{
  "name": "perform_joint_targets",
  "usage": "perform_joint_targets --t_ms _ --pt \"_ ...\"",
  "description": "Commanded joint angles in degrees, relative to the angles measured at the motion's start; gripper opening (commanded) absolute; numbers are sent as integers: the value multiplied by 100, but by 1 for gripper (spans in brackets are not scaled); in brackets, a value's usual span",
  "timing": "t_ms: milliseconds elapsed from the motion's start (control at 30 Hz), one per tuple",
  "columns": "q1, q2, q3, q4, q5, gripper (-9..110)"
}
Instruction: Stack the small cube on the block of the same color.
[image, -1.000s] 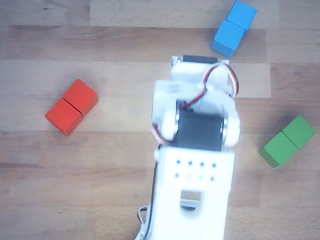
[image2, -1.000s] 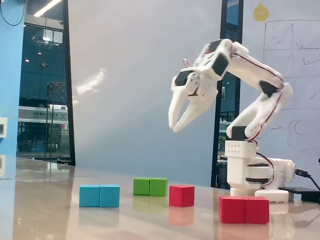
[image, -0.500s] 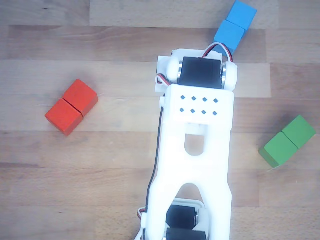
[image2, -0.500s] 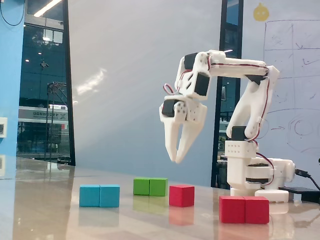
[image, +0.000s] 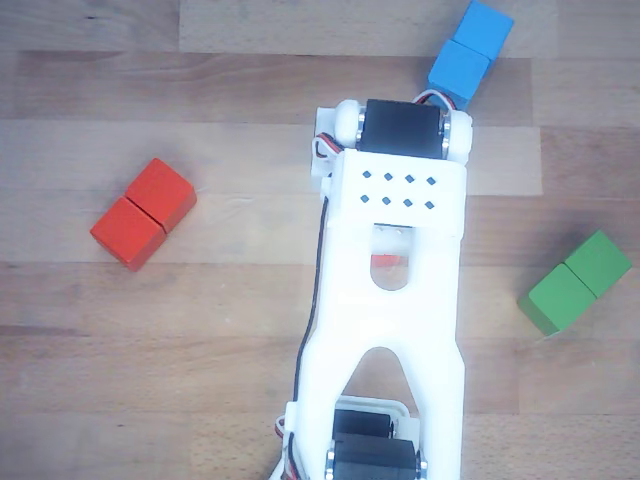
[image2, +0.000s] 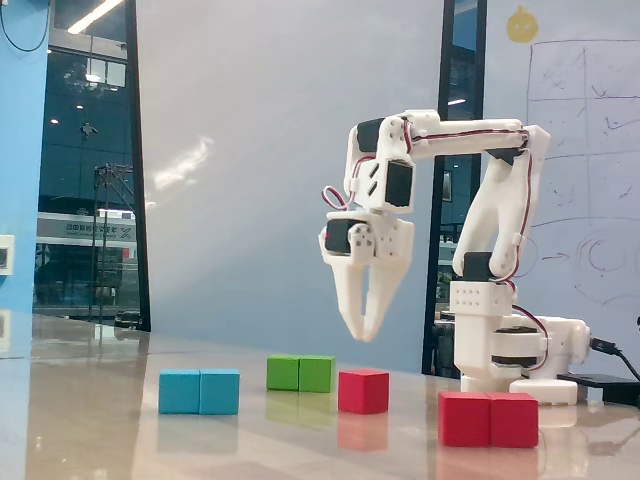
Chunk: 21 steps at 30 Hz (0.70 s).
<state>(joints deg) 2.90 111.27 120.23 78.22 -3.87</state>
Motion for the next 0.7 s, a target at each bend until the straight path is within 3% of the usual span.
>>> perform_joint_targets --t_ms 0,167,467,667 --pt "9 70 -571 334 -439 1" --pt "26 70 -580 439 -1292 1" --pt "9 53 -580 448 -1310 1" --pt "9 9 -580 501 -1310 14"
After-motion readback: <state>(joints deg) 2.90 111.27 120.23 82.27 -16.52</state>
